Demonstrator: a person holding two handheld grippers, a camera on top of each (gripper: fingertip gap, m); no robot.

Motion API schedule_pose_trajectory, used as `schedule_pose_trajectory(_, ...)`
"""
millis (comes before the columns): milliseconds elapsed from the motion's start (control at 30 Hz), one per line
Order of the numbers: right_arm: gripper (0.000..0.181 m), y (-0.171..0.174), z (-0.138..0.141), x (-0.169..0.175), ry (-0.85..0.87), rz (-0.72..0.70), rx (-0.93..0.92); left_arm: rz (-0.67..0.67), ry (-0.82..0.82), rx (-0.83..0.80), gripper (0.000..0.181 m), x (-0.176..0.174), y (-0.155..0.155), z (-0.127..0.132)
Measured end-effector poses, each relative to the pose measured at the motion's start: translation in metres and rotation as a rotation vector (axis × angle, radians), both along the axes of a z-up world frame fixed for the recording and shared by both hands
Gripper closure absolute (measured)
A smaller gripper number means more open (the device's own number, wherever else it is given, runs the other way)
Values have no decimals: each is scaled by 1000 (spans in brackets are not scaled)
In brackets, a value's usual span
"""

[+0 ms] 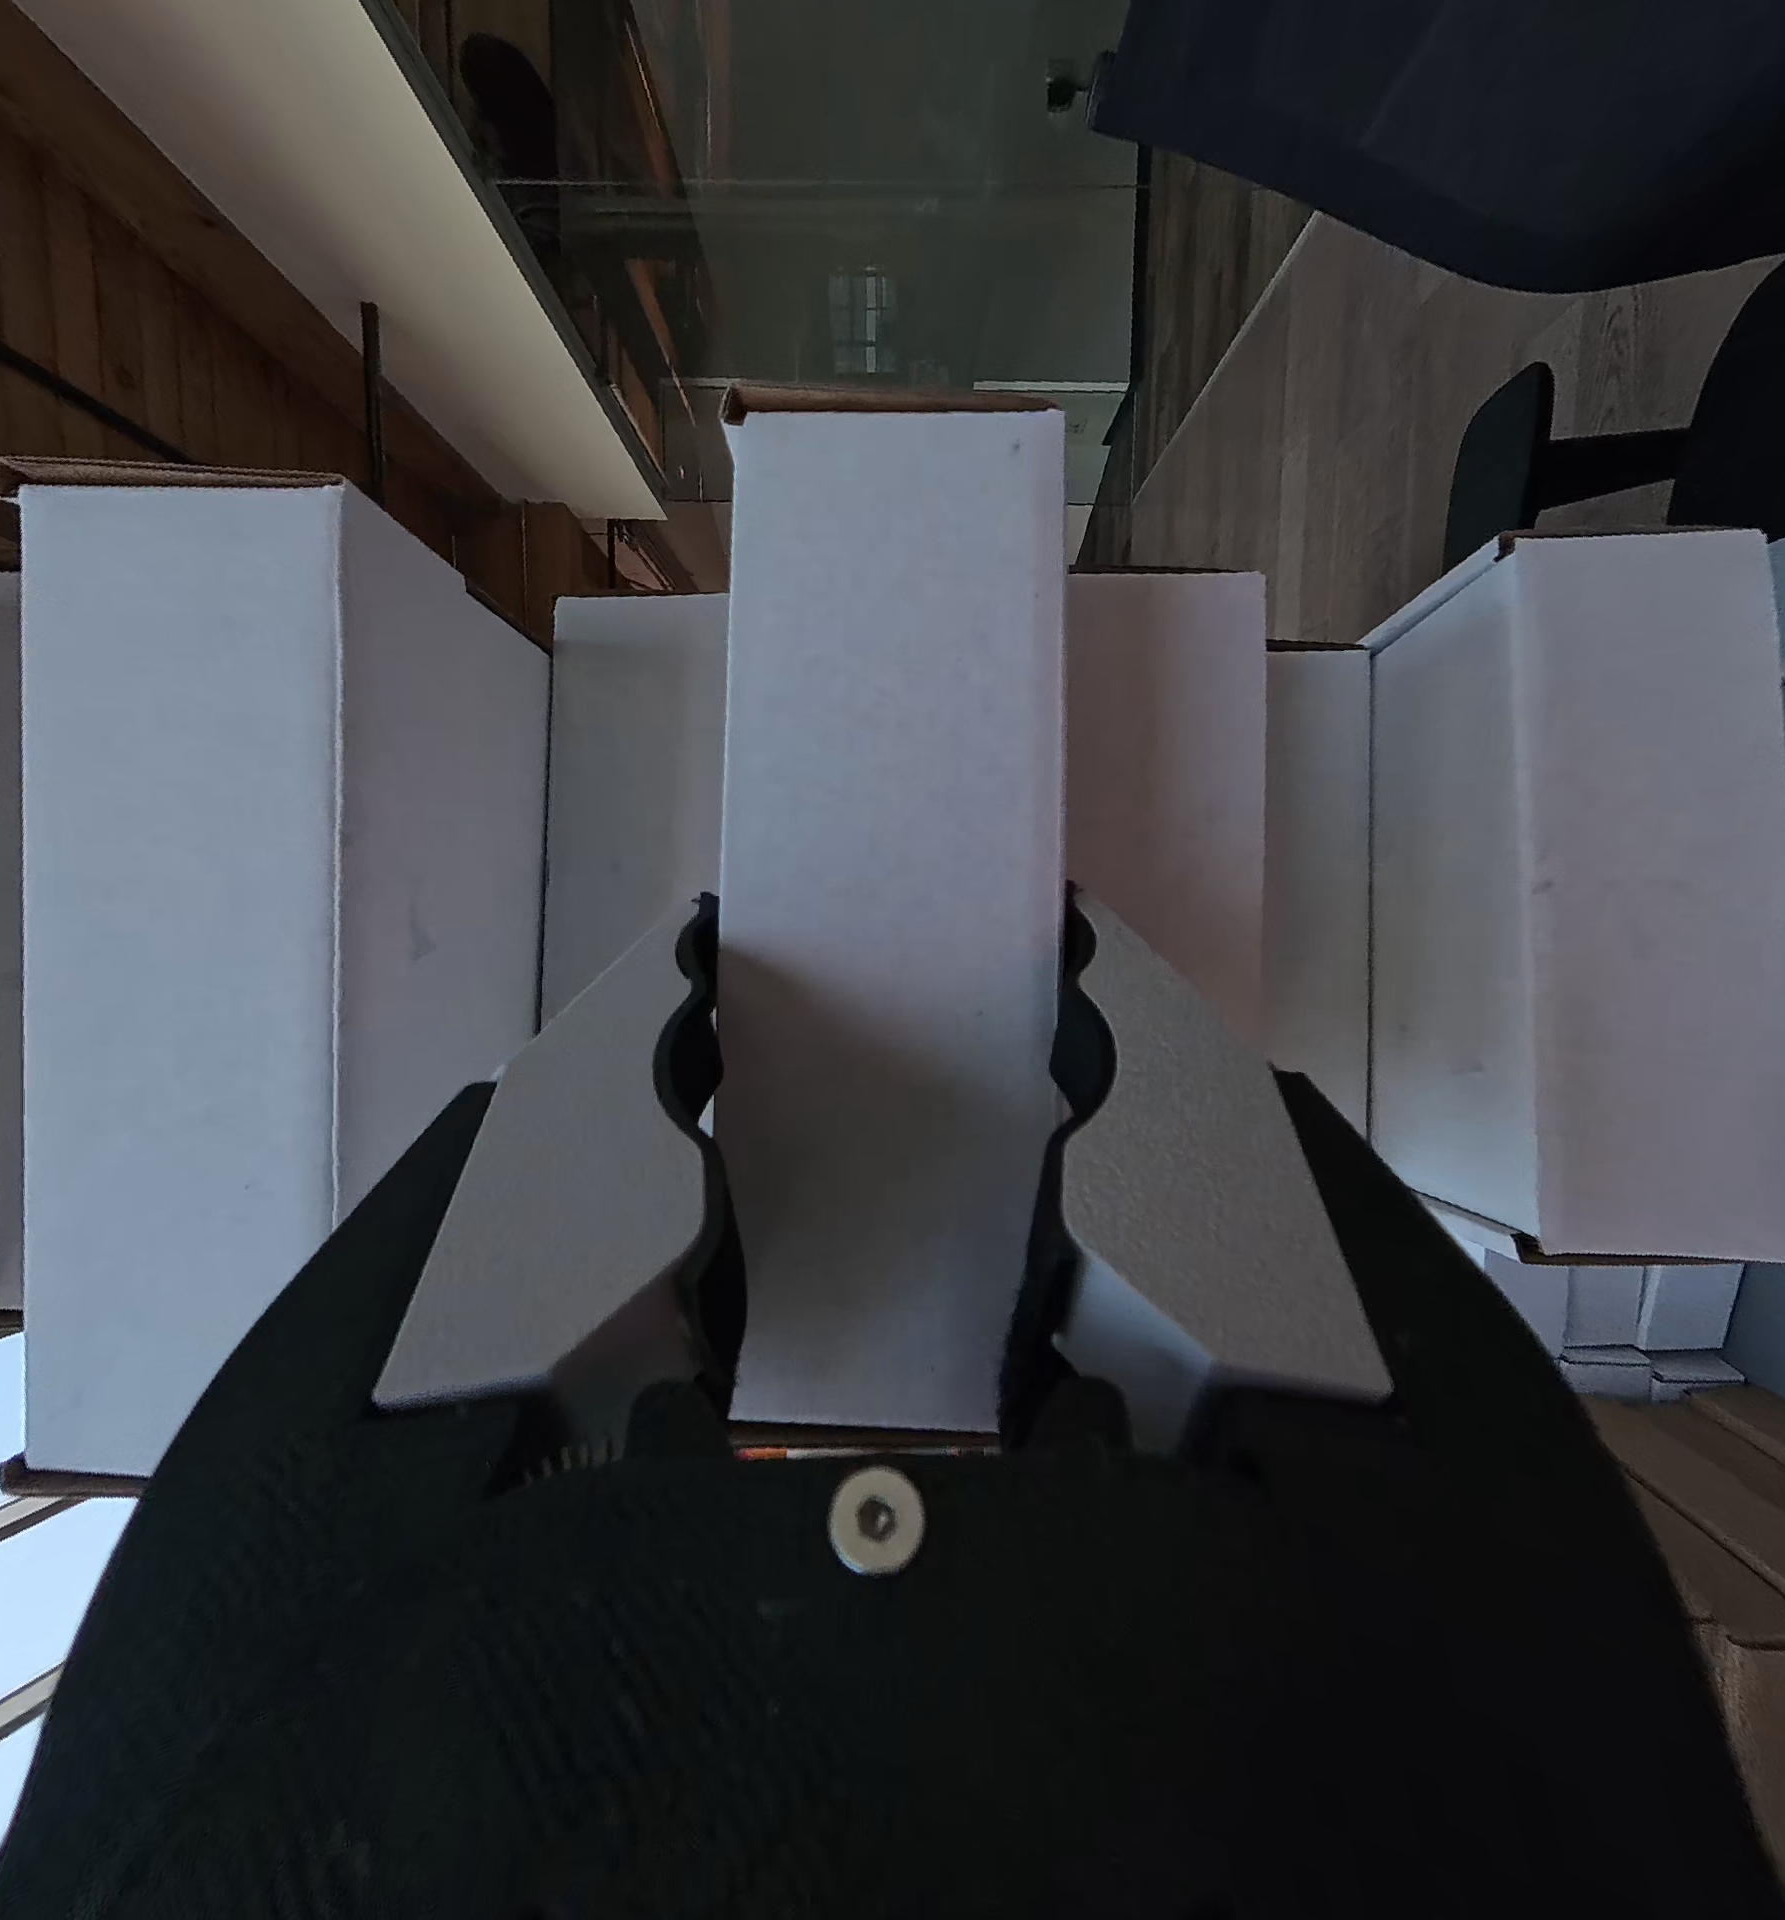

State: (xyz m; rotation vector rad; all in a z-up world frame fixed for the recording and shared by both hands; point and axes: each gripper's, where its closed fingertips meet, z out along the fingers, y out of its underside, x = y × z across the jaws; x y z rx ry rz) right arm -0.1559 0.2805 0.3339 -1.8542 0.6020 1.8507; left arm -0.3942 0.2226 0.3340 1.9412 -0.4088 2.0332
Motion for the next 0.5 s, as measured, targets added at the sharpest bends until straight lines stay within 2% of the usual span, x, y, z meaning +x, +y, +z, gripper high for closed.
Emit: schedule_pose_trajectory(500,114,1,3,0,-36,24,56,95,23,39,110,-7,12,-4)
